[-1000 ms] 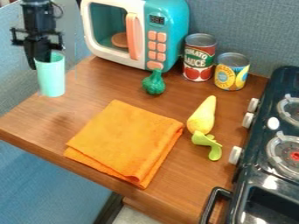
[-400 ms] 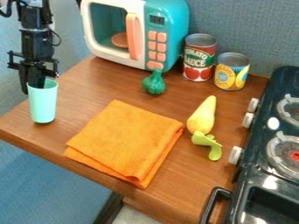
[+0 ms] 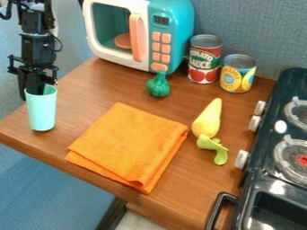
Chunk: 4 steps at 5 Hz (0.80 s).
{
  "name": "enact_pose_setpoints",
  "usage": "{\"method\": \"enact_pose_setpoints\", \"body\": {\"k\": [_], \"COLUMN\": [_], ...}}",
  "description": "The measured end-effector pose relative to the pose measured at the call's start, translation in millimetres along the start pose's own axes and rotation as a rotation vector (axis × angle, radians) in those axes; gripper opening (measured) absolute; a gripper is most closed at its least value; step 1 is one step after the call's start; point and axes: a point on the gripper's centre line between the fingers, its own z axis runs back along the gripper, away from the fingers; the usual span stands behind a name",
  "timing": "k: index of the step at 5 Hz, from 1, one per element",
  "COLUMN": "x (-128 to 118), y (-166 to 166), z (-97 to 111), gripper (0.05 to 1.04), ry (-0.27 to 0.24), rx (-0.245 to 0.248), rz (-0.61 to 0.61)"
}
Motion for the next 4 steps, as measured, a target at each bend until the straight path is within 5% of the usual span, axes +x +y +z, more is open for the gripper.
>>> {"method": "enact_pose_setpoints", "body": {"k": [1, 3, 4], "x": [-4, -23, -30], "y": [-1, -4, -5], "z": [0, 37, 45], "gripper": [0.334, 0.935, 1.006], "ry": [0.016, -0.070, -0.076], "rx": [-0.011, -0.022, -0.047], "rz": [-0.003, -0.017, -0.036]}}
